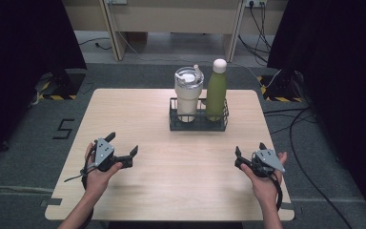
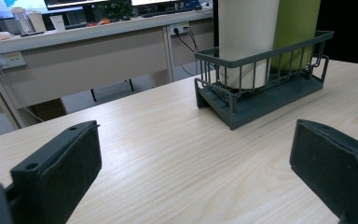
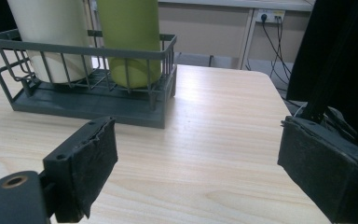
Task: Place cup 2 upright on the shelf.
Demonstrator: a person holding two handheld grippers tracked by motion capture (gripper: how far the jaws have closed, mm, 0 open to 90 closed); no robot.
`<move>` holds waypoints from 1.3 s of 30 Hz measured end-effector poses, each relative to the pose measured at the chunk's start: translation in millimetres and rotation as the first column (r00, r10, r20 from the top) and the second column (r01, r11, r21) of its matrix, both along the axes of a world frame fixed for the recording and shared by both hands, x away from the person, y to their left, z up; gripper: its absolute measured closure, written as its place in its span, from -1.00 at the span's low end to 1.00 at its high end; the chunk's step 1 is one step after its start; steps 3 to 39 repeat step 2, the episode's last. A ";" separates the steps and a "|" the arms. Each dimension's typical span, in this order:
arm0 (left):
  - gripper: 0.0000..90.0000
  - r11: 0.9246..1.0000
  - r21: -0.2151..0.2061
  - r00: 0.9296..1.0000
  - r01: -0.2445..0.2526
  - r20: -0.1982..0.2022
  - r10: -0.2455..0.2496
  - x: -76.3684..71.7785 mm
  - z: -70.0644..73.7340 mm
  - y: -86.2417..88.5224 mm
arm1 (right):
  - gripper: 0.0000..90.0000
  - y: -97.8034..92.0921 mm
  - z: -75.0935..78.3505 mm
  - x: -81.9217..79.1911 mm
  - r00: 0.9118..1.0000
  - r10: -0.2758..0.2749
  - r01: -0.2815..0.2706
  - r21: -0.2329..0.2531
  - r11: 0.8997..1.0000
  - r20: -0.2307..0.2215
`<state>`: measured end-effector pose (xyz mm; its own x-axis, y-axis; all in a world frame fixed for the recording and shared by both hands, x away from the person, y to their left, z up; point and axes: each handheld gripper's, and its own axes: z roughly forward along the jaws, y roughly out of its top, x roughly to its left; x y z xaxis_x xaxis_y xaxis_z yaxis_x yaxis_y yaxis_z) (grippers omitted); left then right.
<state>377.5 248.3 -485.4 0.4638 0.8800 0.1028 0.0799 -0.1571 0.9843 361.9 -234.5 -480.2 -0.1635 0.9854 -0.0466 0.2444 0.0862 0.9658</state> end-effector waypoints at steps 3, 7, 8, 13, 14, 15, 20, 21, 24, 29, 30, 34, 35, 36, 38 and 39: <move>-0.97 1.000 0.000 1.000 0.006 0.002 -0.006 0.2 0.0 -0.8 | -0.76 0.8 0.0 0.1 1.000 0.005 -0.005 -0.003 1.000 -0.001; -0.97 1.000 0.000 1.000 0.006 0.002 -0.006 0.2 0.0 -0.8 | -0.76 0.8 0.0 0.1 1.000 0.005 -0.005 -0.003 1.000 -0.001; -0.97 1.000 0.000 1.000 0.006 0.002 -0.006 0.2 0.0 -0.8 | -0.76 0.8 0.0 0.1 1.000 0.005 -0.005 -0.003 1.000 -0.001; -0.97 1.000 0.000 1.000 0.006 0.002 -0.006 0.2 0.0 -0.8 | -0.76 0.8 0.0 0.1 1.000 0.005 -0.005 -0.003 1.000 -0.001; -0.97 1.000 0.000 1.000 0.006 0.002 -0.006 0.2 0.0 -0.8 | -0.76 0.8 0.0 0.1 1.000 0.005 -0.005 -0.003 1.000 -0.001; -0.97 1.000 0.000 1.000 0.006 0.002 -0.006 0.2 0.0 -0.8 | -0.76 0.8 0.0 0.1 1.000 0.005 -0.005 -0.003 1.000 -0.001; -0.97 1.000 0.000 1.000 0.006 0.002 -0.006 0.2 0.0 -0.8 | -0.76 0.8 0.0 0.1 1.000 0.005 -0.005 -0.003 1.000 -0.001; -0.97 1.000 0.000 1.000 0.006 0.002 -0.006 0.2 0.0 -0.8 | -0.76 0.8 0.0 0.1 1.000 0.005 -0.005 -0.003 1.000 -0.001; -0.97 1.000 0.000 1.000 0.006 0.002 -0.006 0.2 0.0 -0.8 | -0.76 0.8 0.0 0.1 1.000 0.005 -0.005 -0.003 1.000 -0.001; -0.97 1.000 0.000 1.000 0.006 0.002 -0.006 0.2 0.0 -0.8 | -0.76 0.8 0.0 0.1 1.000 0.005 -0.005 -0.003 1.000 -0.001; -0.97 1.000 0.000 1.000 0.006 0.002 -0.006 0.2 0.0 -0.8 | -0.76 0.8 0.0 0.1 1.000 0.005 -0.005 -0.003 1.000 -0.001; -0.97 1.000 0.000 1.000 0.006 0.002 -0.006 0.2 0.0 -0.8 | -0.76 0.8 0.0 0.1 1.000 0.005 -0.005 -0.003 1.000 -0.001; -0.97 1.000 0.000 1.000 0.006 0.002 -0.006 0.2 0.0 -0.8 | -0.76 0.8 0.0 0.1 1.000 0.005 -0.005 -0.003 1.000 -0.001; -0.97 1.000 0.000 1.000 0.006 0.002 -0.006 0.2 0.0 -0.8 | -0.76 0.8 0.0 0.1 1.000 0.005 -0.005 -0.003 1.000 -0.001; -0.97 1.000 0.000 1.000 0.006 0.002 -0.006 0.2 0.0 -0.8 | -0.76 0.8 0.0 0.1 1.000 0.005 -0.005 -0.003 1.000 -0.001; -0.97 1.000 0.000 1.000 0.006 0.002 -0.006 0.2 0.0 -0.8 | -0.76 0.8 0.0 0.1 1.000 0.005 -0.005 -0.003 1.000 -0.001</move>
